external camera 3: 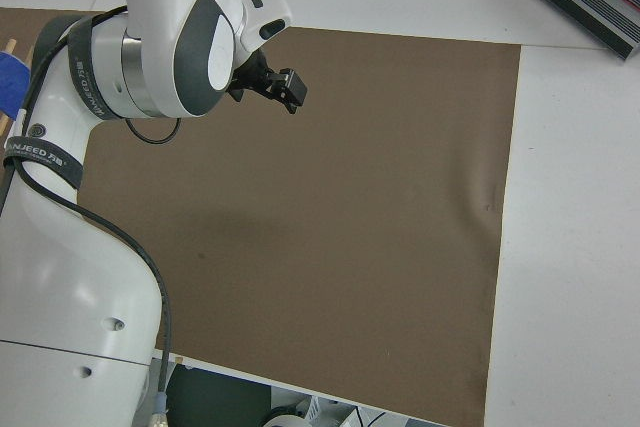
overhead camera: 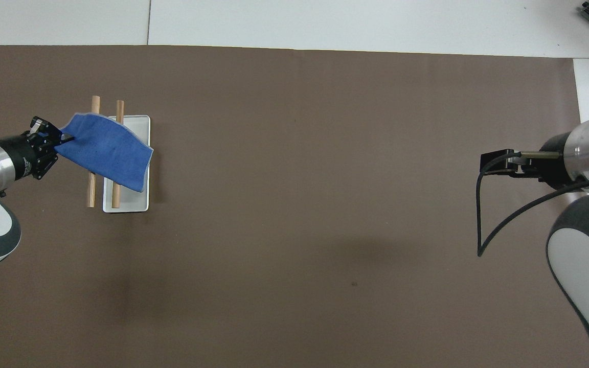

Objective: Right arm passes towel to left arm to hang

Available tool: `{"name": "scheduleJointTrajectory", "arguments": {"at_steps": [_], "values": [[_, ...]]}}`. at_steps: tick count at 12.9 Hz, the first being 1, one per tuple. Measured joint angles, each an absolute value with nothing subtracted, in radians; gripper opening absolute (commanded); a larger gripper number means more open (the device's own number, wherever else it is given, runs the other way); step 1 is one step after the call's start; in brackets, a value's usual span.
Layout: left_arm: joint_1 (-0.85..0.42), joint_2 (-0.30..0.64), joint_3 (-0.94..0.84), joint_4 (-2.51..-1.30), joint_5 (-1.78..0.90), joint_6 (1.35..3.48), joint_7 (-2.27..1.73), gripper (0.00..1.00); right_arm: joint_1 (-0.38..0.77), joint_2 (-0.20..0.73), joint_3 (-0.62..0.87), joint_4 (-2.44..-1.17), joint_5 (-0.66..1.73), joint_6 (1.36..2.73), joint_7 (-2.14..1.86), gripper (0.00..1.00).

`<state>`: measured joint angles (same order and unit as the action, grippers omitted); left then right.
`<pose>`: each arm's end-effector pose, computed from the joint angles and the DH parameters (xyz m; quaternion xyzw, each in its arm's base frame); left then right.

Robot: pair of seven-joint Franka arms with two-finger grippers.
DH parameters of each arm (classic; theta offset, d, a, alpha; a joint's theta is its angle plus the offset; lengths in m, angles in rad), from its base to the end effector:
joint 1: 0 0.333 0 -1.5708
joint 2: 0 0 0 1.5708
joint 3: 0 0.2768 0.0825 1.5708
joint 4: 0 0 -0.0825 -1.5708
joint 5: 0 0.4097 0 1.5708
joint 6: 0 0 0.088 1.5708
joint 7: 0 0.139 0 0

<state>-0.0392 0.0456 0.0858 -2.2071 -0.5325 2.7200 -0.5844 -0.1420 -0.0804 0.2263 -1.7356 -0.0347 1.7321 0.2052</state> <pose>0.6030 0.0400 0.3248 0.8279 0.4892 0.1737 0.2123 0.5721 0.0472 0.5303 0.9973 -0.0582 0.0408 0.0206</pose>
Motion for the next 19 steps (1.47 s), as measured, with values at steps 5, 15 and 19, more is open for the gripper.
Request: {"name": "scheduleJointTrajectory", "arguments": {"at_steps": [5, 15, 19], "values": [[-0.035, 0.039, 0.096, -2.261, -0.533, 2.720, -0.583, 0.00, -0.129, -0.061, 0.215, -1.636, -0.065, 1.627, 0.204, 1.00], [-0.048, 0.029, 0.086, -2.274, -0.532, 2.717, -0.574, 0.69, 0.007, -0.042, 0.052, -1.588, -0.065, 1.527, 0.202, 1.00], [-0.048, 0.027, 0.088, -2.222, -0.490, 2.603, -0.529, 0.67, 0.001, -0.042, 0.042, -1.600, -0.059, 1.526, 0.143, 1.00]]}}
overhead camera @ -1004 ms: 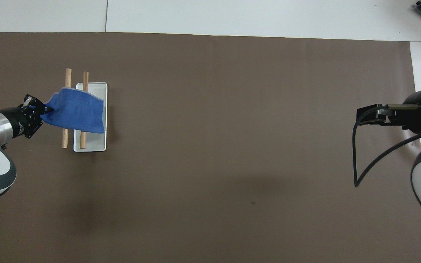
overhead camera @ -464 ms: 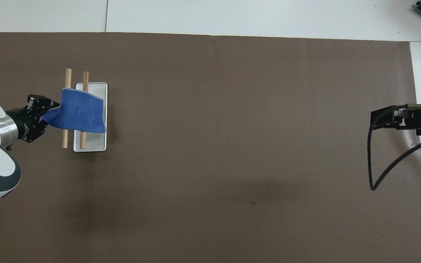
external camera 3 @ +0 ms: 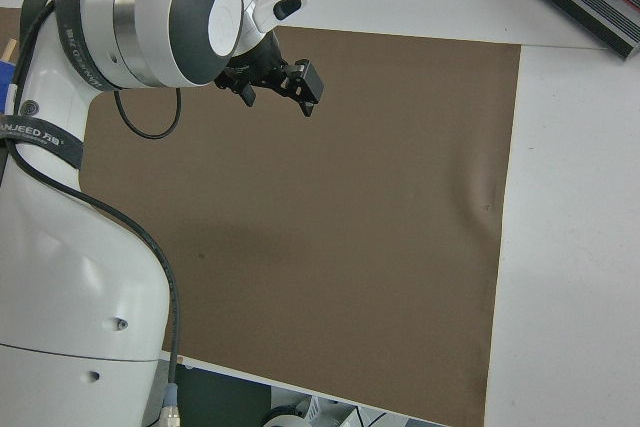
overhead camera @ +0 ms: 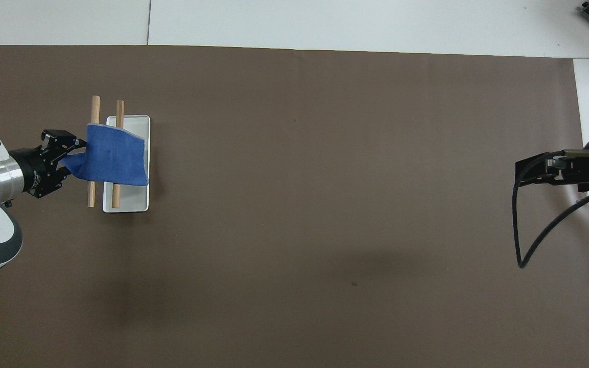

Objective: Right arm passes towel to left arm to hang

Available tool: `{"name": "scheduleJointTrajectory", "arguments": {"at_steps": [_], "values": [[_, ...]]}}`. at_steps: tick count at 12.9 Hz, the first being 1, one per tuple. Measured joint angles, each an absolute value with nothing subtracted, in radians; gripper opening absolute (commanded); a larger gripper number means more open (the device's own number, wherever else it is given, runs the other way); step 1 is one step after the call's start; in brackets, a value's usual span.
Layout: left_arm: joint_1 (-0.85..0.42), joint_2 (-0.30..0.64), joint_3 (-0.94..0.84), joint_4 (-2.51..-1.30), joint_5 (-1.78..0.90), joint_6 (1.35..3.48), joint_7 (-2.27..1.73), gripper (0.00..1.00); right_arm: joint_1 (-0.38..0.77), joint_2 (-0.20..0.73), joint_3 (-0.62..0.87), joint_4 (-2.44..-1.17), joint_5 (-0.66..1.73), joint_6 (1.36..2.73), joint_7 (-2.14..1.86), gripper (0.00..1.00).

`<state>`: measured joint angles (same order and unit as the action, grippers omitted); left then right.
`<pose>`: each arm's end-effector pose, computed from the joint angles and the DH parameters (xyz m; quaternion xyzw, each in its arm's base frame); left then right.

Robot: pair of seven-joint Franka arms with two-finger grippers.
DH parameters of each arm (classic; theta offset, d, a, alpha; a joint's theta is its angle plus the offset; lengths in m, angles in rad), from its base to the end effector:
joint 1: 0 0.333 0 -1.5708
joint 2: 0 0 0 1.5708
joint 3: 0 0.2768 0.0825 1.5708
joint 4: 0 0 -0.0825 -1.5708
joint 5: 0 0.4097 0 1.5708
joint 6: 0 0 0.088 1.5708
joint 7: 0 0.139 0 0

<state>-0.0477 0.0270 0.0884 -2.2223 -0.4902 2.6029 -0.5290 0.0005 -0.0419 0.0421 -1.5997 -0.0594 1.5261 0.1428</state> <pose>0.5905 0.0261 0.3143 0.8653 0.4440 0.1276 0.1947 0.5628 0.0159 0.5594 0.9981 -0.0509 -0.0130 0.0319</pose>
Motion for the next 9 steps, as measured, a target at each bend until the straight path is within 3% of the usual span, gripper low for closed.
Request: {"name": "scheduleJointTrajectory", "arguments": {"at_steps": [9], "values": [[-0.043, 0.040, 0.142, -1.989, -0.229, 2.269, -0.508, 0.67, -0.022, -0.044, 0.026, -1.607, -0.046, 1.525, 0.071, 1.00]]}}
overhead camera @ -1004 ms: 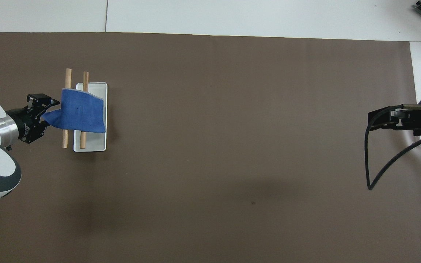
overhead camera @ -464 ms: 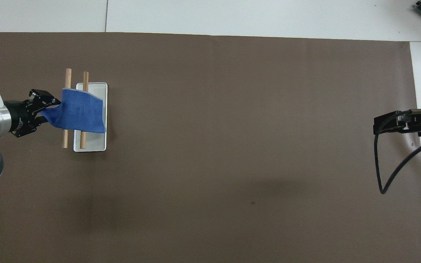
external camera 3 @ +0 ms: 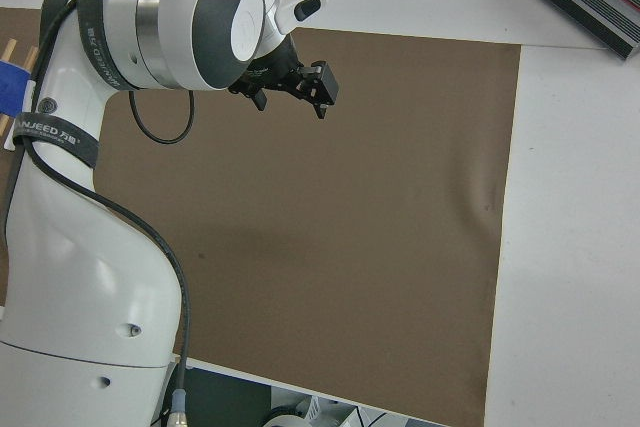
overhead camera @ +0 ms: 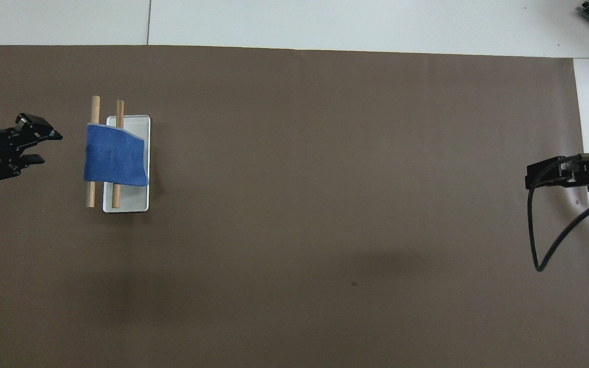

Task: Right arm passes towel to left arm to hang
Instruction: 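Open the left gripper and withdraw it from the towel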

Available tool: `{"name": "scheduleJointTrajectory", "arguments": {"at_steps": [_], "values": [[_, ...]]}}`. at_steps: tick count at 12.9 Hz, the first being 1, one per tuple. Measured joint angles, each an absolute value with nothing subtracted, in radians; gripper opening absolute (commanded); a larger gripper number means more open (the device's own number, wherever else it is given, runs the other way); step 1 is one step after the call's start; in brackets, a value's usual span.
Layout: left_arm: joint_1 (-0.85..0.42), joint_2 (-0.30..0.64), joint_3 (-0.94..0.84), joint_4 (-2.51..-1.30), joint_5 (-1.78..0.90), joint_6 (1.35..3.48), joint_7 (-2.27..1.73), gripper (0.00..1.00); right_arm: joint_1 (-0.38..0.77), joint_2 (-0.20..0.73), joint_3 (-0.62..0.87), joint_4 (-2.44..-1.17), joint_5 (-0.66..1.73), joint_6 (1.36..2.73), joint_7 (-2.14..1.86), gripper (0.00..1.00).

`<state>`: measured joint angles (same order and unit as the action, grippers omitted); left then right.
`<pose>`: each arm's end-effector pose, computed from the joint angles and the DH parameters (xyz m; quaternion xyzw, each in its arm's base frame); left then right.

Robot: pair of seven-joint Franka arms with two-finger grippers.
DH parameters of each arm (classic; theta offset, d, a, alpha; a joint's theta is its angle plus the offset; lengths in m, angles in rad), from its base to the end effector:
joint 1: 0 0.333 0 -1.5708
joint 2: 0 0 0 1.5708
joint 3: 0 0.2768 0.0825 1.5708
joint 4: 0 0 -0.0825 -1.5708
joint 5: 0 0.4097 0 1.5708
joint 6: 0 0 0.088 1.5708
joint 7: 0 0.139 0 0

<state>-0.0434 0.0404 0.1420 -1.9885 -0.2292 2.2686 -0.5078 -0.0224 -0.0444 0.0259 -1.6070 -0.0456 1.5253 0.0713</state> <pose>0.6148 0.0490 0.3863 0.9230 0.3538 0.0978 0.1152 0.5619 -0.0043 0.5570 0.9990 -0.0345 -0.0178 0.0240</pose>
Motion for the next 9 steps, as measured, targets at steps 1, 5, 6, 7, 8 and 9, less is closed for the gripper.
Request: {"name": "scheduleJointTrajectory", "arguments": {"at_steps": [1, 5, 6, 7, 8, 9], "values": [[-0.043, 0.041, 0.142, -1.962, -0.218, 2.234, -0.507, 0.67, -0.021, -0.044, 0.022, -1.607, -0.045, 1.525, 0.071, 1.00], [-0.044, 0.044, 0.143, -1.839, -0.204, 2.094, -0.503, 0.65, -0.019, -0.045, 0.020, -1.607, -0.039, 1.525, 0.071, 1.00], [-0.044, 0.043, 0.143, -1.792, -0.201, 2.036, -0.502, 0.64, -0.019, -0.045, 0.019, -1.608, -0.025, 1.525, 0.071, 1.00], [-0.044, 0.042, 0.143, -1.736, -0.199, 1.964, -0.502, 0.64, -0.020, -0.045, 0.017, -1.609, -0.015, 1.525, 0.071, 1.00], [-0.044, 0.042, 0.143, -1.683, -0.196, 1.898, -0.502, 0.64, -0.020, -0.045, 0.016, -1.611, -0.012, 1.525, 0.071, 1.00], [-0.044, 0.041, 0.143, -1.632, -0.192, 1.837, -0.502, 0.63, -0.020, -0.045, 0.015, -1.612, -0.011, 1.525, 0.071, 1.00]]}}
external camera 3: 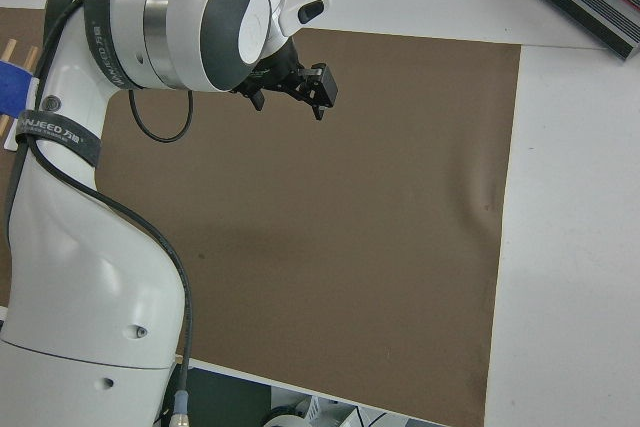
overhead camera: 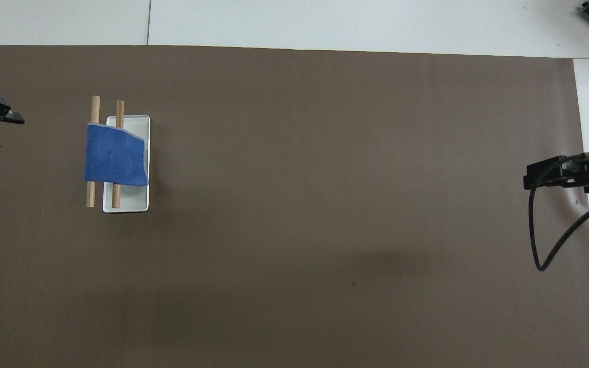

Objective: Right arm passes towel to left arm to hang

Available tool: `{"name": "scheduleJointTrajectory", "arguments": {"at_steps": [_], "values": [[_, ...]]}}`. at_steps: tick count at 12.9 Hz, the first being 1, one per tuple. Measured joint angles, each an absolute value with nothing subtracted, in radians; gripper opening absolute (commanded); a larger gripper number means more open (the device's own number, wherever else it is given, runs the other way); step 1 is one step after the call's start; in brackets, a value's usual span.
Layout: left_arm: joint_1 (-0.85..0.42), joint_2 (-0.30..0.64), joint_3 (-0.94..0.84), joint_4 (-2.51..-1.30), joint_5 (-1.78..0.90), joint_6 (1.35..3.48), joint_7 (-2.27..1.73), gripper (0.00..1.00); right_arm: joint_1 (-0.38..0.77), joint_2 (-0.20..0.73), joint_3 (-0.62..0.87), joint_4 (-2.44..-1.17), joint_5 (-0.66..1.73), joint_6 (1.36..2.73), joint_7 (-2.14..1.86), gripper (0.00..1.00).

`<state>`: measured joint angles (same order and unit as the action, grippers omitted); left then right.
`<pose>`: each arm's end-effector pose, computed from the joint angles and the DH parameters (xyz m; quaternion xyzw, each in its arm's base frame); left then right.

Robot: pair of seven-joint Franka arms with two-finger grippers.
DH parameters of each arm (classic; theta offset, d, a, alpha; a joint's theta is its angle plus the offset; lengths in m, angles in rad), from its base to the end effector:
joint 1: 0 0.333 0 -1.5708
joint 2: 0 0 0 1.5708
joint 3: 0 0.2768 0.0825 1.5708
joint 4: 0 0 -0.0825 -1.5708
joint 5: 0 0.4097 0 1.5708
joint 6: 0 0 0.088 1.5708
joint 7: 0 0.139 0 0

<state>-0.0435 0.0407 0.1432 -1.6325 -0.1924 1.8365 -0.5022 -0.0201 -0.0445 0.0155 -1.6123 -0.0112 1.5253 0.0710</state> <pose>0.6184 0.0393 0.5257 0.9426 0.3106 0.0615 0.1060 0.5616 -0.0040 0.5543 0.9990 -0.0379 -0.0210 0.0066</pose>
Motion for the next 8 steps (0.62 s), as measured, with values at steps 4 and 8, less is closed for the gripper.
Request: {"name": "scheduleJointTrajectory", "arguments": {"at_steps": [4, 8], "values": [[-0.045, 0.040, 0.132, -1.506, -0.125, 1.652, -0.495, 0.62, -0.020, -0.045, 0.012, -1.613, -0.011, 1.528, 0.071, 1.00], [-0.048, 0.040, 0.093, -1.424, -0.050, 1.519, -0.407, 0.60, -0.018, -0.045, 0.012, -1.613, -0.015, 1.529, 0.071, 1.00]]}}
